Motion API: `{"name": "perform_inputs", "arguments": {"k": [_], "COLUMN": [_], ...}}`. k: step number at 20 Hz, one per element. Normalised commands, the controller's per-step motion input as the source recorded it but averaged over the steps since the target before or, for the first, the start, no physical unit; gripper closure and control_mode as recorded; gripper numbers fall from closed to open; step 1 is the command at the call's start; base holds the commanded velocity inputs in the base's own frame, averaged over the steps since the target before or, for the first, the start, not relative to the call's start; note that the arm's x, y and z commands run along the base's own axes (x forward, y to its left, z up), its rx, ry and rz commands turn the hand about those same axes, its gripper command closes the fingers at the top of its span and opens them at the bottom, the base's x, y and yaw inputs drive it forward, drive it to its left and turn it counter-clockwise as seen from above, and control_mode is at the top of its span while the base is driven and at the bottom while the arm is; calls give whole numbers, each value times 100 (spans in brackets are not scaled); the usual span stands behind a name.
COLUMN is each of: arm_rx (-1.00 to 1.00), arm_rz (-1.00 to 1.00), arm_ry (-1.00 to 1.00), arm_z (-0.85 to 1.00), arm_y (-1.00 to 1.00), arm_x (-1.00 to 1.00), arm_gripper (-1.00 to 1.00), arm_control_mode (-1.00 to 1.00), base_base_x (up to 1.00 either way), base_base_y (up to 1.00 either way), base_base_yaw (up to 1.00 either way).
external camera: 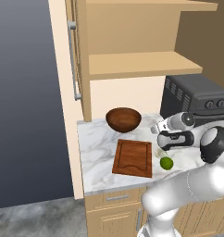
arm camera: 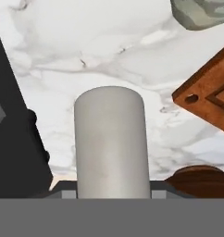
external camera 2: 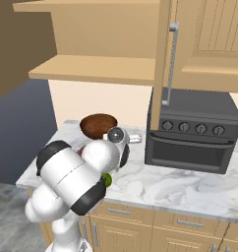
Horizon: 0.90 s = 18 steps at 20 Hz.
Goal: Open the cabinet. Place the bowl and condiment on the counter. Then place the lime and garlic on the cutting board.
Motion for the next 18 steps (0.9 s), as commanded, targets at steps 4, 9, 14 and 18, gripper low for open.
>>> {"name": "perform_inputs", "arguments": {"k": [4,9,14,18], "arm_rx": [0,0,0,0], "arm_rz": [0,0,0,0], "arm_ry": [1,0,0,0], "arm_z": [-31,-38,-23,-35], "arm_y": [-15,-9,-11,-24], "arm_x": [42,50,40,16], "arm_gripper": [100,100,100,100], "arm_control_mode": [-100,-100,-100,-100], "base_base_x": [0,0,0,0], "base_base_y": [0,0,0,0], "base_base_yaw": [0,0,0,0]}}
